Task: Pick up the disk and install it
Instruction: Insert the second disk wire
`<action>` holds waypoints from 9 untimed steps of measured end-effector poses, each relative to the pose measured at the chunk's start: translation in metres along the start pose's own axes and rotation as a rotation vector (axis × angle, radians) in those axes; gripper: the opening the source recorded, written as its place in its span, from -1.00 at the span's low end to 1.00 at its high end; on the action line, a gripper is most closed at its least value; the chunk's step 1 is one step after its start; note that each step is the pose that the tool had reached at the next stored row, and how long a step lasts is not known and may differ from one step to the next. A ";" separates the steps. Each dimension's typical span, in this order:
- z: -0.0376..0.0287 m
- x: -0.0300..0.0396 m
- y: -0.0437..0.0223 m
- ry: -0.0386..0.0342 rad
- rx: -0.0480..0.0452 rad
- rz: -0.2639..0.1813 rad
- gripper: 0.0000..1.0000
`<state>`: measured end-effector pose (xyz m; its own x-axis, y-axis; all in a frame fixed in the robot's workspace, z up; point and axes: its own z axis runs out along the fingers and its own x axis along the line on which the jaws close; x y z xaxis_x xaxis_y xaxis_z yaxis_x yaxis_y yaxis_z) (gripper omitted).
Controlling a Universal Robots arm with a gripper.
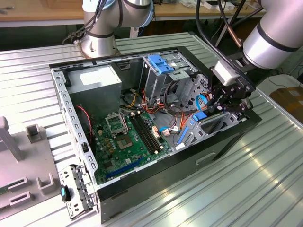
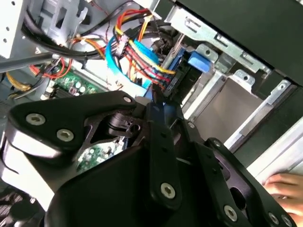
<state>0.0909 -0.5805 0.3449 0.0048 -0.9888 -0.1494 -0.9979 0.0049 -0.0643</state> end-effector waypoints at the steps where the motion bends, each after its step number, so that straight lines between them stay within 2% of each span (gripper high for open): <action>1: -0.0019 -0.0003 -0.0002 -0.0034 0.0001 0.000 -0.52; 2: -0.0103 -0.0015 -0.0007 -0.0058 0.0001 0.001 -0.52; 3: -0.0146 -0.0022 -0.0010 -0.0068 0.0000 0.001 -0.52; 5: -0.0146 -0.0022 -0.0011 -0.0070 0.0001 0.001 -0.52; 7: -0.0152 -0.0023 -0.0011 -0.0067 0.0000 0.001 -0.79; 9: -0.0153 -0.0023 -0.0011 -0.0067 0.0000 0.001 -0.79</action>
<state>0.0910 -0.5805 0.3604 0.0047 -0.9877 -0.1561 -0.9979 0.0054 -0.0643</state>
